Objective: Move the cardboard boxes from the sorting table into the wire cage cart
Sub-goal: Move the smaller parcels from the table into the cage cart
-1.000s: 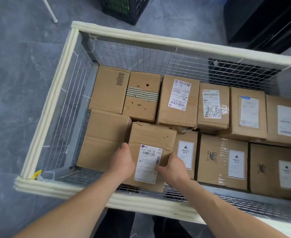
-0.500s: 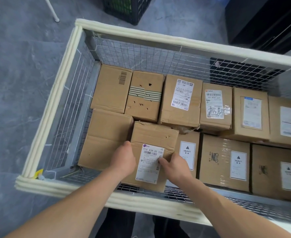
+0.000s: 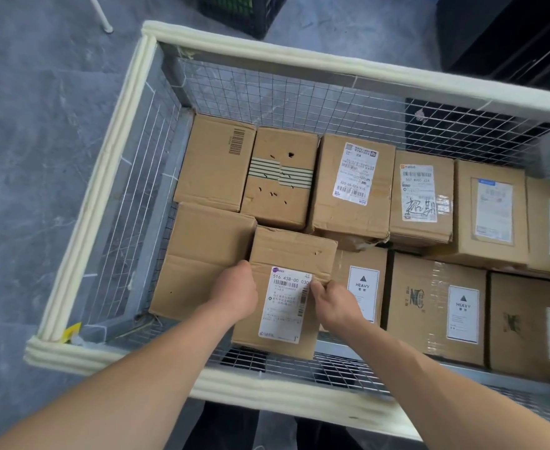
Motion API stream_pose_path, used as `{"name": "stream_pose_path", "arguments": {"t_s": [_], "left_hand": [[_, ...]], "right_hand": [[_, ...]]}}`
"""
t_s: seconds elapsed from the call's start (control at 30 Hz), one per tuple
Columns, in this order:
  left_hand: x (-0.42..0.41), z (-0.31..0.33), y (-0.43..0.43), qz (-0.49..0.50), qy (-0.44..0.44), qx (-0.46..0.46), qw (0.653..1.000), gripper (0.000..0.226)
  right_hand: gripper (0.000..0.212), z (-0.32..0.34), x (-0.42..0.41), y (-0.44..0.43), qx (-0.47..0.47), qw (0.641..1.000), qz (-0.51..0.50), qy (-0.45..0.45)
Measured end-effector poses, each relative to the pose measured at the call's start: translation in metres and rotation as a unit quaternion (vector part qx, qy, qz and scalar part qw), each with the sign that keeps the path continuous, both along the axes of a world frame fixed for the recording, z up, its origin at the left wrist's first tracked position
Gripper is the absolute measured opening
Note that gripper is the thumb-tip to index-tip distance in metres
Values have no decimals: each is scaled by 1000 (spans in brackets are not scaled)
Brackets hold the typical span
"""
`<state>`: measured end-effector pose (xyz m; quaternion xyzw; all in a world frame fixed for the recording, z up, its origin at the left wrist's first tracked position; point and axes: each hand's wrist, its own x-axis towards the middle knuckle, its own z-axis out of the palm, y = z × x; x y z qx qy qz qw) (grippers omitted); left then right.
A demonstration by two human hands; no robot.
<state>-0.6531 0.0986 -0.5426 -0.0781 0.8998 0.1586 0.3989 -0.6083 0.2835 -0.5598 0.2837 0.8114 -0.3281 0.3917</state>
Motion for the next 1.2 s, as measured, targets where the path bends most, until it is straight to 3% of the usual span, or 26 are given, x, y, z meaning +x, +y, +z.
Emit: {"name": "stream_pose_path", "arguments": {"t_s": [0.17, 0.33, 0.53, 0.67, 0.97, 1.2], "left_hand": [[-5, -9, 7, -21, 37, -19, 999, 12], [-9, -19, 8, -46, 56, -44, 996, 18], [-17, -26, 8, -102, 68, -75, 990, 46], [-14, -16, 7, -111, 43, -62, 991, 52], [-26, 88, 45, -212, 78, -9, 974, 47], [-42, 205, 109, -321, 167, 61, 930, 51]], "right_hand": [[44, -14, -9, 0, 4, 1000, -10, -17], [35, -28, -8, -2, -6, 999, -44, -16], [37, -42, -18, -4, 6, 999, -34, -10], [37, -38, -14, 0, -6, 999, -34, -17], [49, 65, -7, 47, 98, 989, 53, 100], [49, 198, 14, 103, 186, 966, 38, 177]]}}
